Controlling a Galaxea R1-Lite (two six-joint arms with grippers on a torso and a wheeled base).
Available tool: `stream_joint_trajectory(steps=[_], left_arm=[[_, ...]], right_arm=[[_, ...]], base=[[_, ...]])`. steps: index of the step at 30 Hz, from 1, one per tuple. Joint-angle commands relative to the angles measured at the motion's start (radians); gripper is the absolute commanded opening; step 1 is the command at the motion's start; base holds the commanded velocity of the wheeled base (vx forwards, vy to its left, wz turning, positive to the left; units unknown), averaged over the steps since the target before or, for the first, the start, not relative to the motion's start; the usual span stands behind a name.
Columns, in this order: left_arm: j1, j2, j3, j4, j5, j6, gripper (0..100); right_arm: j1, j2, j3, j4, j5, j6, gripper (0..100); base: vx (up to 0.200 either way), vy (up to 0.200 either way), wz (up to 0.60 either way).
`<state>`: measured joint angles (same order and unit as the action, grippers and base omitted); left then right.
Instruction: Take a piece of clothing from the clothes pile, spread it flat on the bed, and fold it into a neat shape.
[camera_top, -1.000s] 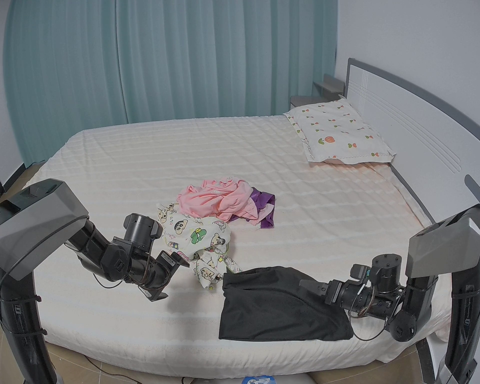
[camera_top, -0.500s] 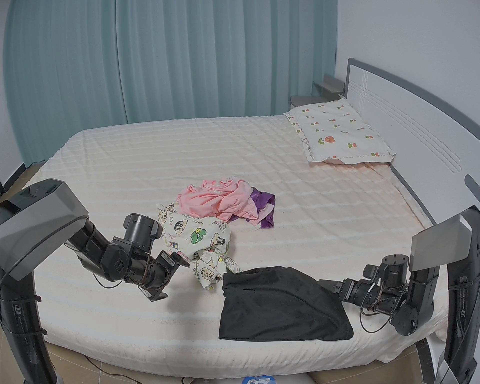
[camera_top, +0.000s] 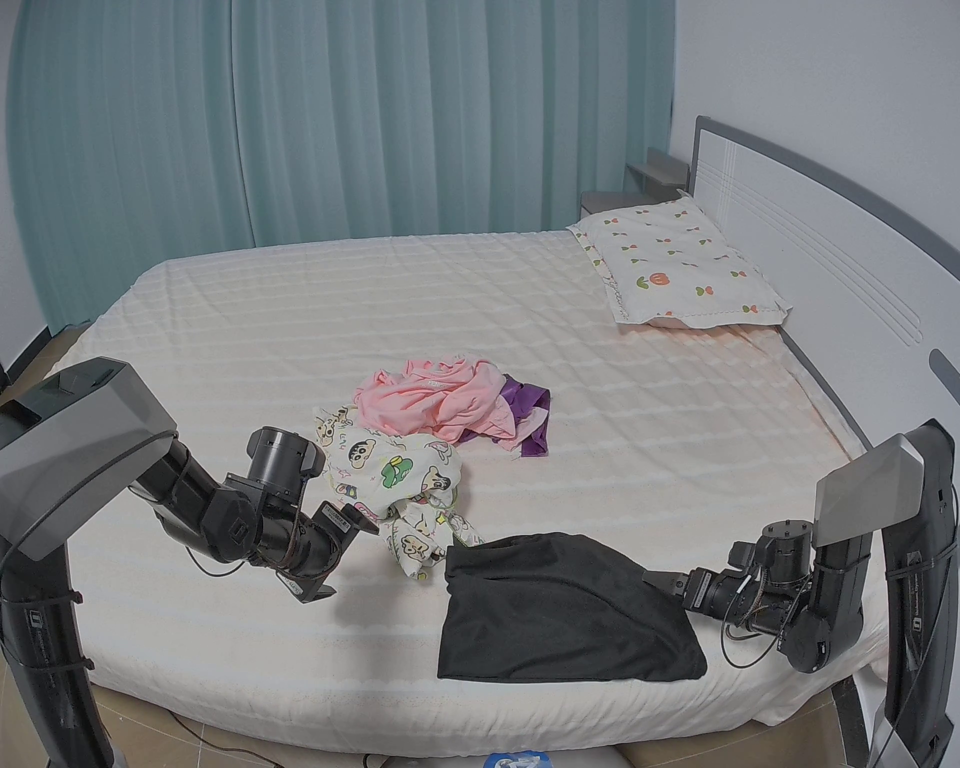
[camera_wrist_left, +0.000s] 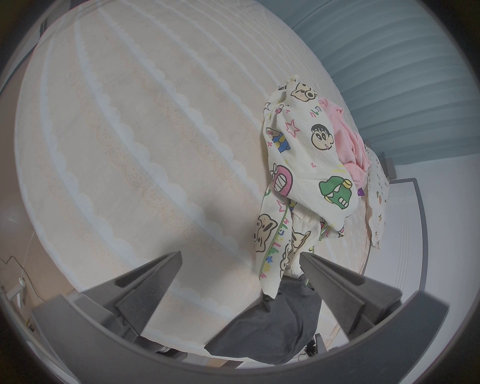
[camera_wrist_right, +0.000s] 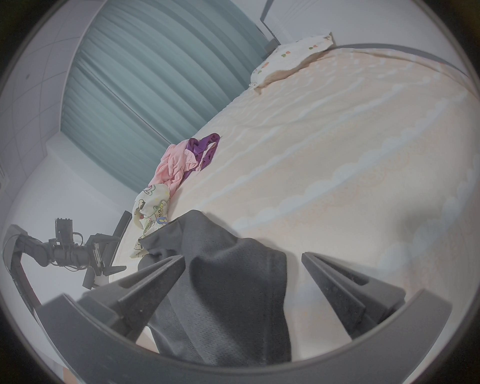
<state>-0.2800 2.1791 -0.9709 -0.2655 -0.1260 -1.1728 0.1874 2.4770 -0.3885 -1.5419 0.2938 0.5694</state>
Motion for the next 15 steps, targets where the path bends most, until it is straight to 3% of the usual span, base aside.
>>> stream_joint_trajectory(steps=[1, 3, 4, 7, 15], left_arm=[[-0.001, 0.002, 0.000, 0.000, 0.000, -0.001, 100], [-0.001, 0.002, 0.000, 0.000, 0.000, -0.001, 100], [-0.001, 0.001, 0.000, 0.000, 0.000, -0.001, 100], [-0.001, 0.001, 0.000, -0.001, 0.000, -0.001, 100], [-0.001, 0.001, 0.000, -0.001, 0.000, -0.001, 100]], right_arm=[[-0.008, 0.002, -0.007, 0.003, 0.028, 0.014, 100], [0.000, -0.001, -0.012, 0.005, 0.050, 0.063, 100], [0.004, -0.001, -0.015, 0.003, 0.053, 0.089, 0], [0.020, 0.000, -0.043, 0.002, 0.051, 0.138, 0], [0.010, -0.003, -0.058, 0.000, 0.047, 0.150, 0]], base=[[0.000, 0.000, 0.00], [0.000, 0.000, 0.00], [0.000, 0.000, 0.00], [0.000, 0.000, 0.00], [0.000, 0.000, 0.00]])
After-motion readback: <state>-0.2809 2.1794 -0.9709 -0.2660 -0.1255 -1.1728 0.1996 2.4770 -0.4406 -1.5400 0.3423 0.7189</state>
